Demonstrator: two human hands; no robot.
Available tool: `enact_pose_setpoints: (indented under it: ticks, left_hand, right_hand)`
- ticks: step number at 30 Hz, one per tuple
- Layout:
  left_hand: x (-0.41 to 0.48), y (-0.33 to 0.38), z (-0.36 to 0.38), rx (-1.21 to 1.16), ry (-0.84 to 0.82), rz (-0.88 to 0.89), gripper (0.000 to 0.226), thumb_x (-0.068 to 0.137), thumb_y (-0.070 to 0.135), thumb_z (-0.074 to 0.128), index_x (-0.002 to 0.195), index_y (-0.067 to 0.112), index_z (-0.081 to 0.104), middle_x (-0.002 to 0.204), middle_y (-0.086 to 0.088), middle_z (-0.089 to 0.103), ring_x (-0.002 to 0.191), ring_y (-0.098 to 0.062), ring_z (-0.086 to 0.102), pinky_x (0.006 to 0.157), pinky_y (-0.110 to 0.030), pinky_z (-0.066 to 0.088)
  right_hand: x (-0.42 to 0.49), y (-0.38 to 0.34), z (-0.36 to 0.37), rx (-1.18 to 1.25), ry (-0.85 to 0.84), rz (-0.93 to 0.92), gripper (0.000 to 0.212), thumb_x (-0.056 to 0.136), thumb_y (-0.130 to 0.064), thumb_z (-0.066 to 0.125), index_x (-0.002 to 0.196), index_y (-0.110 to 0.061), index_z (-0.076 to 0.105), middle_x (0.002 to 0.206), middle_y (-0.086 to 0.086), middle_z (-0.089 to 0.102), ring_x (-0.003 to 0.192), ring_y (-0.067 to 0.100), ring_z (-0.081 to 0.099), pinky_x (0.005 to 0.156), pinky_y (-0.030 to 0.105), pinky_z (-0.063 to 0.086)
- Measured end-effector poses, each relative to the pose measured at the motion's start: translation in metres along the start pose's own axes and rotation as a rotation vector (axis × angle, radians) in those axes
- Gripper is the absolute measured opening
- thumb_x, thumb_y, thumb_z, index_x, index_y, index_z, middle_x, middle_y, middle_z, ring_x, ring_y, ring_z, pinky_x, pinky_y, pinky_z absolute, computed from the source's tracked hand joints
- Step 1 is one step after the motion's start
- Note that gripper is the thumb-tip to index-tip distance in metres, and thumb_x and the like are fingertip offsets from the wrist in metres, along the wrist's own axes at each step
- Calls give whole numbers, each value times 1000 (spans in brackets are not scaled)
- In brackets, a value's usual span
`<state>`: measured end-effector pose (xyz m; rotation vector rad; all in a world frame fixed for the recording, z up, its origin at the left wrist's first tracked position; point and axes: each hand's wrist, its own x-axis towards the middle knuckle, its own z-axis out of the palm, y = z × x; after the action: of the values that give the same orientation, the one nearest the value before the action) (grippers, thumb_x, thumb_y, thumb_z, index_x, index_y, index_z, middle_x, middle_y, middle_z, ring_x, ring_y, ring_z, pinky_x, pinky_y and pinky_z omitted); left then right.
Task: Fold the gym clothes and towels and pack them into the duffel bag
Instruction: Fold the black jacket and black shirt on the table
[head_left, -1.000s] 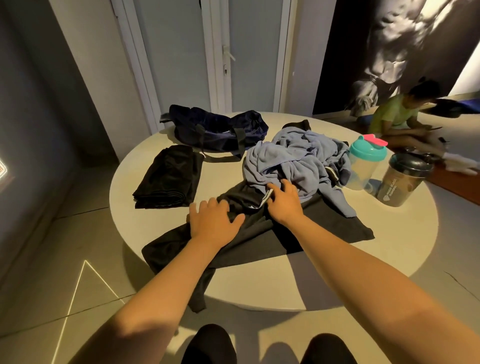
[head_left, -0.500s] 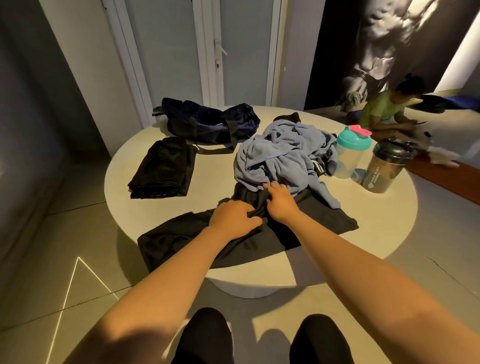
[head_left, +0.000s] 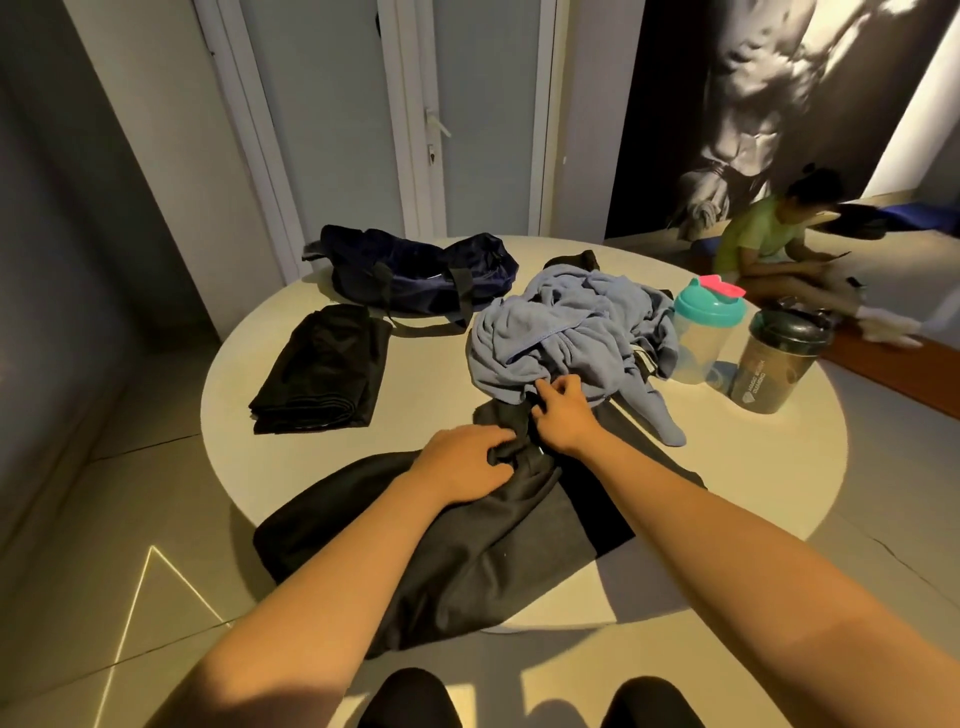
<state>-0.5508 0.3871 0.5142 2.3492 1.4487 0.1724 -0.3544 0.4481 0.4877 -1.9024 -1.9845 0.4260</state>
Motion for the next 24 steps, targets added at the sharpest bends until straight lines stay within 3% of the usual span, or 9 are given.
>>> enact_pose_setpoints:
  ticks: [4, 8, 11, 14, 17, 18, 20, 24]
  left_hand:
    - [4, 6, 8, -322, -128, 129, 35, 88, 25, 60, 119, 34, 74, 125, 14, 70, 114, -6, 64, 103, -29, 49]
    - [7, 23, 13, -329, -152, 202, 29, 81, 27, 56, 85, 9, 78, 86, -8, 74, 80, -22, 68, 82, -42, 57]
    - [17, 19, 19, -290, -15, 258, 30, 86, 29, 54, 96, 19, 80, 99, 4, 76, 93, -12, 65, 89, -38, 53]
    - [29, 11, 28, -158, 374, 199, 24, 92, 26, 61, 111, 28, 77, 123, 7, 62, 118, -16, 45, 105, -38, 41]
    - [27, 21, 23, -7, 645, -38, 29, 96, 26, 59, 121, 36, 69, 118, 2, 49, 110, -22, 35, 97, -37, 32]
    - [25, 26, 21, 36, 628, -82, 34, 99, 26, 54, 129, 37, 64, 115, 1, 50, 107, -23, 38, 94, -37, 30]
    - [21, 31, 16, 83, 530, -156, 43, 104, 24, 41, 144, 36, 51, 110, -1, 61, 103, -25, 50, 91, -39, 27]
    - [3, 36, 19, 138, 414, -247, 52, 106, 26, 33, 157, 33, 29, 89, -1, 68, 91, -25, 60, 108, -45, 24]
  right_hand:
    - [18, 9, -8, 4, 48, 25, 48, 102, -24, 48, 147, -9, 37, 149, 20, 26, 139, 39, 29, 113, 42, 32]
    - [23, 16, -11, -118, 157, 103, 55, 102, -31, 43, 154, -22, 24, 159, 7, 20, 149, 32, 7, 116, 60, 15]
    - [8, 16, -7, -117, 140, 84, 57, 104, -31, 41, 157, -26, 22, 164, 2, 15, 152, 33, -2, 117, 65, 4]
    - [-21, 18, -1, -112, 154, 19, 52, 106, -32, 39, 157, -32, 26, 165, 2, 14, 153, 34, -2, 117, 63, 5]
    - [-54, 25, 1, -138, 206, -29, 45, 104, -31, 39, 147, -23, 47, 152, 15, 38, 145, 44, 23, 113, 59, 22]
    - [-66, 28, 1, -157, 221, -9, 45, 102, -33, 38, 142, -20, 54, 142, 17, 46, 136, 46, 35, 107, 55, 30]
    - [-89, 27, -4, -211, 199, 125, 43, 104, -36, 36, 139, -22, 55, 133, 14, 50, 123, 41, 43, 99, 48, 34]
    - [-133, 20, -19, -183, 164, 345, 41, 105, -41, 31, 130, -21, 56, 126, 12, 56, 112, 36, 53, 97, 48, 32]
